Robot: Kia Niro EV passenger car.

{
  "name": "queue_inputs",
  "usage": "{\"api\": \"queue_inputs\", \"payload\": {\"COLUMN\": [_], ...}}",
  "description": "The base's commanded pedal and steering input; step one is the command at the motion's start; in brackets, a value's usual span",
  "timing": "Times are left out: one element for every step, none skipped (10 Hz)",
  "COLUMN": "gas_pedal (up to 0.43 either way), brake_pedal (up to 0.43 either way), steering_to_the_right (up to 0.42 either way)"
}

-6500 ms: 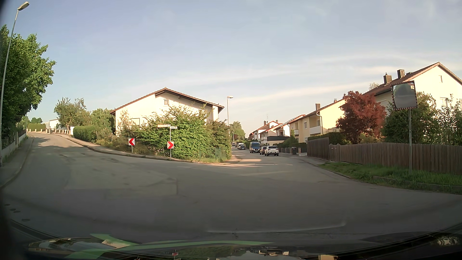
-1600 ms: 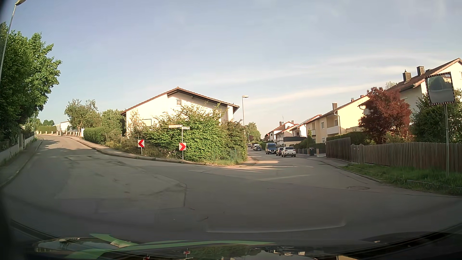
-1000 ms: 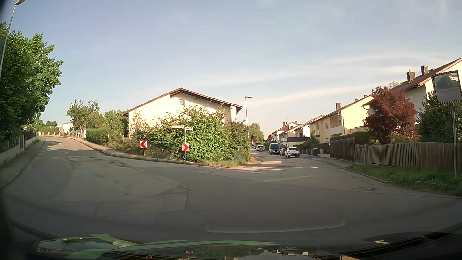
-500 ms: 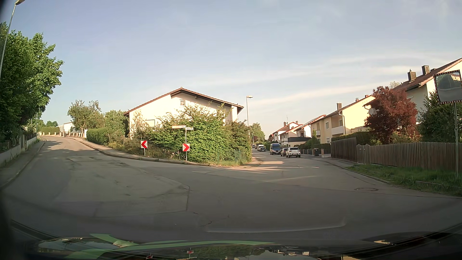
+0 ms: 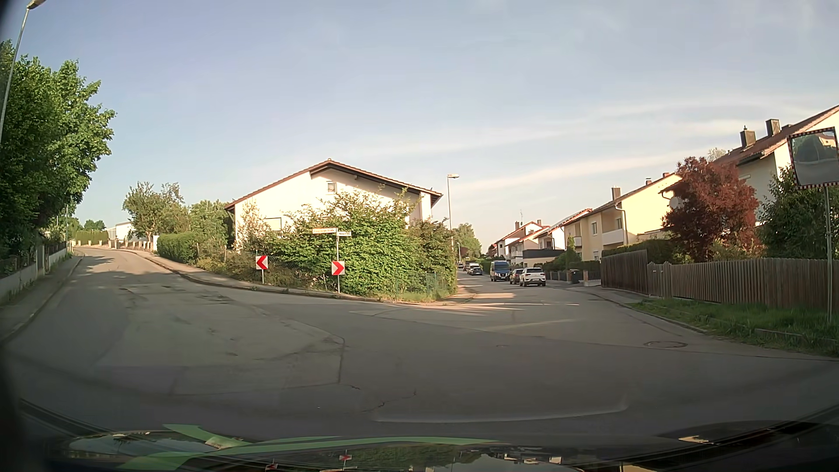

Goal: Follow the waypoints while adhering to traffic rules and regulations

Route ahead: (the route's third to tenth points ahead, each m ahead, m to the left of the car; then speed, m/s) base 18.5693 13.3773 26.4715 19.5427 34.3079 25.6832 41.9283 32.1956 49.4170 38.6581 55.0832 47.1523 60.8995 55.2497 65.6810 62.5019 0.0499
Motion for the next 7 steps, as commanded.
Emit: {"api": "queue_inputs", "payload": {"gas_pedal": [0.0, 0.0, 0.0, 0.0, 0.0, 0.0, 0.02], "brake_pedal": [0.0, 0.0, 0.0, 0.0, 0.0, 0.0, 0.0], "steering_to_the_right": [-0.232, -0.242, -0.254, -0.274, -0.295, -0.319, -0.357]}}
